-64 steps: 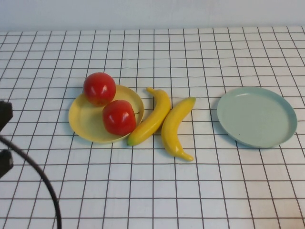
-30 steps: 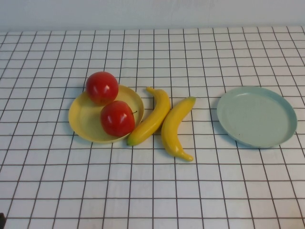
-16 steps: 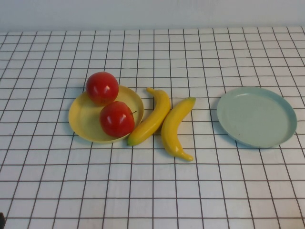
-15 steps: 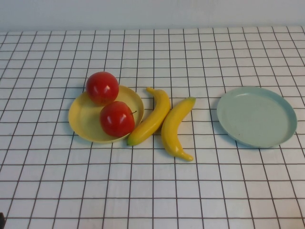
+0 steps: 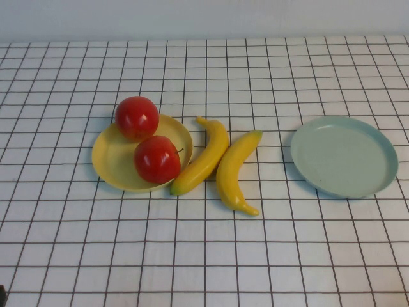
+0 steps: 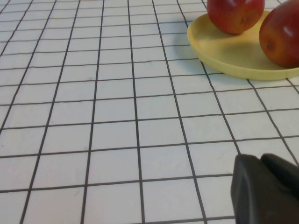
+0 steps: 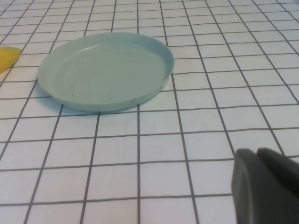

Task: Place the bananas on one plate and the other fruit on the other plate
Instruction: Put another type of fruit in the right plate

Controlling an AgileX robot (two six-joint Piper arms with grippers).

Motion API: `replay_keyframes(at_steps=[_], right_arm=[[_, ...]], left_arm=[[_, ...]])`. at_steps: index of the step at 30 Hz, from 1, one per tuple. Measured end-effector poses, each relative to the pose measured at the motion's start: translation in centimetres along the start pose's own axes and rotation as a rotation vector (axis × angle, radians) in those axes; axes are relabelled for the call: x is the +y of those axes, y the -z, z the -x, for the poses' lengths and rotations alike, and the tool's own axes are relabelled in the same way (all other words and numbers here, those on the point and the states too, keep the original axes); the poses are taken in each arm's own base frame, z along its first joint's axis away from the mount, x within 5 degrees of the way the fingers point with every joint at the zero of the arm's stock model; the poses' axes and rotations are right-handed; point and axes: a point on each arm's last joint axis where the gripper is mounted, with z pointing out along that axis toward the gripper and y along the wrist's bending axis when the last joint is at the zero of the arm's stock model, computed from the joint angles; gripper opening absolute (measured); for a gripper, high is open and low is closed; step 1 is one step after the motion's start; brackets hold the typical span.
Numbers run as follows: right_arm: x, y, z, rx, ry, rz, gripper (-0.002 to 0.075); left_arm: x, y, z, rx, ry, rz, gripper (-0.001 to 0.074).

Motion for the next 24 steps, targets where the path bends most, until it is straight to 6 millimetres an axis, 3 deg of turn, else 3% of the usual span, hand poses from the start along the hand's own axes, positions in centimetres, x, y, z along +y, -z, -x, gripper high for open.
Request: replay_keyframes(at_steps=[13, 15, 21, 24], right_arm=[[0.0, 0.0, 0.2, -0.019, -0.005, 0.002, -0.0015], [0.3, 0.0, 0.5, -0.054, -0.115, 0.033, -0.0015], [1.0, 0.3, 2.2, -0.179, -0.868, 0.213, -0.0015], [0.9, 0.4, 2.5, -0.21, -0.971, 0.228, -0.0015]], left_arm=[[0.0, 0.0, 0.0, 0.0, -0.007, 0.003, -0.0003], [0.0, 0.0, 0.0, 0.0, -0.007, 0.003, -0.0003], [0.0, 0.0, 0.0, 0.0, -0.008, 0.003, -0.0003], [0.0, 0.0, 0.0, 0.0, -0.008, 0.003, -0.0003]])
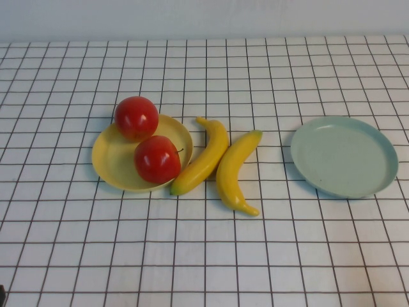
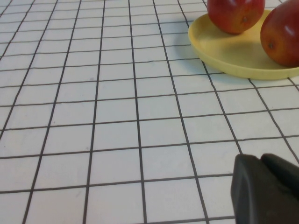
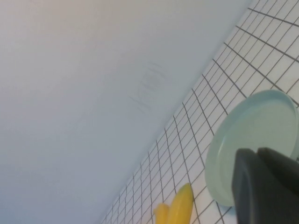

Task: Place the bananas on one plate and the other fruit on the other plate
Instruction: Put another type of fruit in the right plate

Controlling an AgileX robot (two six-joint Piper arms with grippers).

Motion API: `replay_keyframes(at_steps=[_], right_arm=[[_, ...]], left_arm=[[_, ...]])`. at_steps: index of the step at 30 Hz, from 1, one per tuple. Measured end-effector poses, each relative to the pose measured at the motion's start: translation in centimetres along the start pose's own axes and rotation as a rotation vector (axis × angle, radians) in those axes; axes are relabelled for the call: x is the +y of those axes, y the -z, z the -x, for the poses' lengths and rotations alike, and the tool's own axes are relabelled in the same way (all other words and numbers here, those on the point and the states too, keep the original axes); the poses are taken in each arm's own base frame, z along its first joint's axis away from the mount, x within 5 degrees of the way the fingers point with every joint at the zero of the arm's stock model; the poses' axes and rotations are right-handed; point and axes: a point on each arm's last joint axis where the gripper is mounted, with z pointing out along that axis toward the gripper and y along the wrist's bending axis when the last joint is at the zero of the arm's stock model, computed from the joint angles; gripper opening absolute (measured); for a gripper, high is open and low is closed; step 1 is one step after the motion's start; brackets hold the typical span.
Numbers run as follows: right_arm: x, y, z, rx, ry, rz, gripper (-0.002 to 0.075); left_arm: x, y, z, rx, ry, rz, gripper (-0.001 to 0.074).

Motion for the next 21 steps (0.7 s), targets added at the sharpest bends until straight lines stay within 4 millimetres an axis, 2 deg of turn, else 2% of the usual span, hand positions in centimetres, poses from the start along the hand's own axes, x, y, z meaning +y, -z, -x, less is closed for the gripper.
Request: replay_keyframes(at_steps=[11, 16, 20, 21], right_arm=[[0.0, 0.1, -1.1, 0.127, -0.015, -0.021, -0.0015], [3.8, 0.6, 0.0, 0.271, 0.267, -0.033, -0.0015], [6.6, -0.5, 1.8, 0.455, 0.474, -0.186, -0.0015], [7.2, -1.3, 2.3, 0.548, 0.53, -0.271, -0.0015]], left_arm=[[0.0, 0.0, 0.0, 0.0, 0.0, 0.0, -0.0003], [0.0, 0.0, 0.0, 0.0, 0.0, 0.0, -0.0003], [0.0, 0.0, 0.0, 0.0, 0.0, 0.0, -0.0003], [0.0, 0.0, 0.0, 0.0, 0.0, 0.0, -0.0003]])
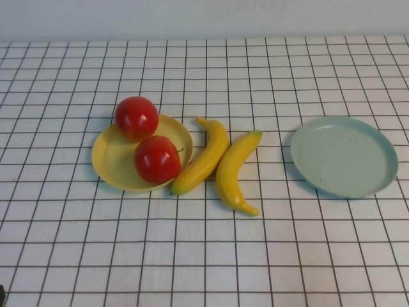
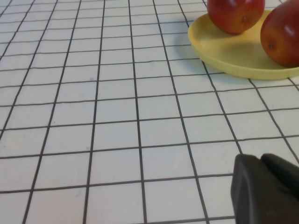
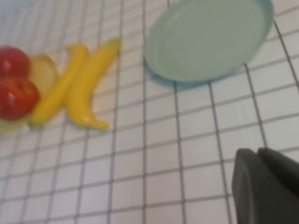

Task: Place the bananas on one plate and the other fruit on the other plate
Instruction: Put another type of fruit in the right plate

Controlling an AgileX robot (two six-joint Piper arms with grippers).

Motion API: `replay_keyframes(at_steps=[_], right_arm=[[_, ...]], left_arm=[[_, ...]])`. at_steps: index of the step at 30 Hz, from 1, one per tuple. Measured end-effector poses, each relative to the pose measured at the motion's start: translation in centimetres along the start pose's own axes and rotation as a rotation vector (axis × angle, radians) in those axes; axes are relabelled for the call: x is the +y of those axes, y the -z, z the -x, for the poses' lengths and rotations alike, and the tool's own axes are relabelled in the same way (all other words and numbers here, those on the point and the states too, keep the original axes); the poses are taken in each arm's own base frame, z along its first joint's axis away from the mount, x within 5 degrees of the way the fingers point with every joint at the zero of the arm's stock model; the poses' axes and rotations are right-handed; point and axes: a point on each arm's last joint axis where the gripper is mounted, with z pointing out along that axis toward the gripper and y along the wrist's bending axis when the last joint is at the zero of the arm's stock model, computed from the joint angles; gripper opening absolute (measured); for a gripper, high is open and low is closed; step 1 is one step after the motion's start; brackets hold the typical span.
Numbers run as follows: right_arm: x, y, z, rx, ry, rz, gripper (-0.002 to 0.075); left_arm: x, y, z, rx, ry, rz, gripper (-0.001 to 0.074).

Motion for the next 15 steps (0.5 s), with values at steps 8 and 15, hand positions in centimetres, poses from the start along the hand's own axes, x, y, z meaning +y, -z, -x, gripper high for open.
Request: replay_keyframes(at_steps=[8, 15], right_arm=[[1.6, -4.2, 8.1, 0.45, 0.141, -0.209, -0.0015], [5.0, -11.1, 11.8, 0.656, 0.314, -0.274, -0.0015]], left_arm=[[0.0, 0.0, 0.0, 0.0, -0.002, 0.001, -0.0003], [0.0, 0.0, 0.0, 0.0, -0.002, 0.001, -0.0003]])
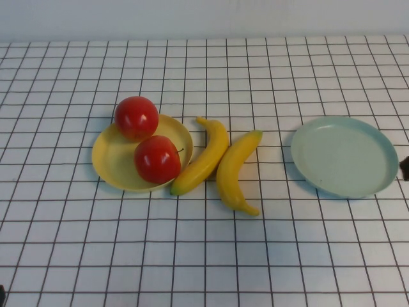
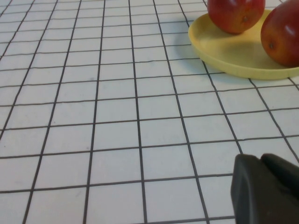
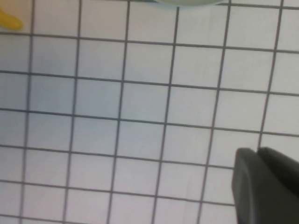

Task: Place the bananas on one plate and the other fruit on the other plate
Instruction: Put another type of fruit in the right plate

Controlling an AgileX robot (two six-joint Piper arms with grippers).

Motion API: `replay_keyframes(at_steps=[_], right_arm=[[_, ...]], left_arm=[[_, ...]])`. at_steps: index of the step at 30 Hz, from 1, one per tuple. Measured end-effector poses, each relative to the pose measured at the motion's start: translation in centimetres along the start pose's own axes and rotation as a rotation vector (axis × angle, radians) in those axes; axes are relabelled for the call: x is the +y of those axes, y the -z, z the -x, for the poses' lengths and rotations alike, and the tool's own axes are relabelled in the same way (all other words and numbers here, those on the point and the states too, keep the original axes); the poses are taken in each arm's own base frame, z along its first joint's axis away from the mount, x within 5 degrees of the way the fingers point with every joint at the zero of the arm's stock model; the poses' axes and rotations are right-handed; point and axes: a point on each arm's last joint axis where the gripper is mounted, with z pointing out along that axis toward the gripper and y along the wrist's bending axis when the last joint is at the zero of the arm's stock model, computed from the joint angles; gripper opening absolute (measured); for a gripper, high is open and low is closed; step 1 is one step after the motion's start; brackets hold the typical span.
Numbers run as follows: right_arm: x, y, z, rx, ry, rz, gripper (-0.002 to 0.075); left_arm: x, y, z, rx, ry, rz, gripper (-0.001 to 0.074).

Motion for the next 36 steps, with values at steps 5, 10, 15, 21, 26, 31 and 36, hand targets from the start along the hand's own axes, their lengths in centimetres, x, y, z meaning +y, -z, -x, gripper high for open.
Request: replay_keyframes(at_steps=[5, 10, 15, 21, 26, 31, 36], right_arm=[[4.3, -2.9, 4.7, 0.053, 0.158, -0.122, -0.0015], [8.9, -4.6, 8.0, 0.06, 0.189, -0.012, -0.0015], [12.6, -6.5, 9.3, 0.091, 0.216, 0.071, -0.0015], [15.7, -8.7, 10.2, 0.092, 0.265, 0.095, 0.0034], [17.7, -10.1, 11.3, 0.067, 0.23, 0.16, 0.028], [19.2, -11.8, 12.2, 0.06, 0.231, 0.177, 0.0463], [20.6, -14.2, 12.7, 0.074, 0.23, 0.158, 0.0472]], left_arm=[[0.0, 0.0, 0.0, 0.0, 0.0, 0.0, -0.0003], [0.0, 0.0, 0.0, 0.0, 0.0, 0.0, -0.0003], [0.0, 0.0, 0.0, 0.0, 0.0, 0.0, -0.0004], [0.0, 0.0, 0.0, 0.0, 0.0, 0.0, -0.0003], [0.0, 0.0, 0.0, 0.0, 0.0, 0.0, -0.0004], [0.0, 0.0, 0.0, 0.0, 0.0, 0.0, -0.0003], [0.0, 0.0, 0.0, 0.0, 0.0, 0.0, -0.0003]])
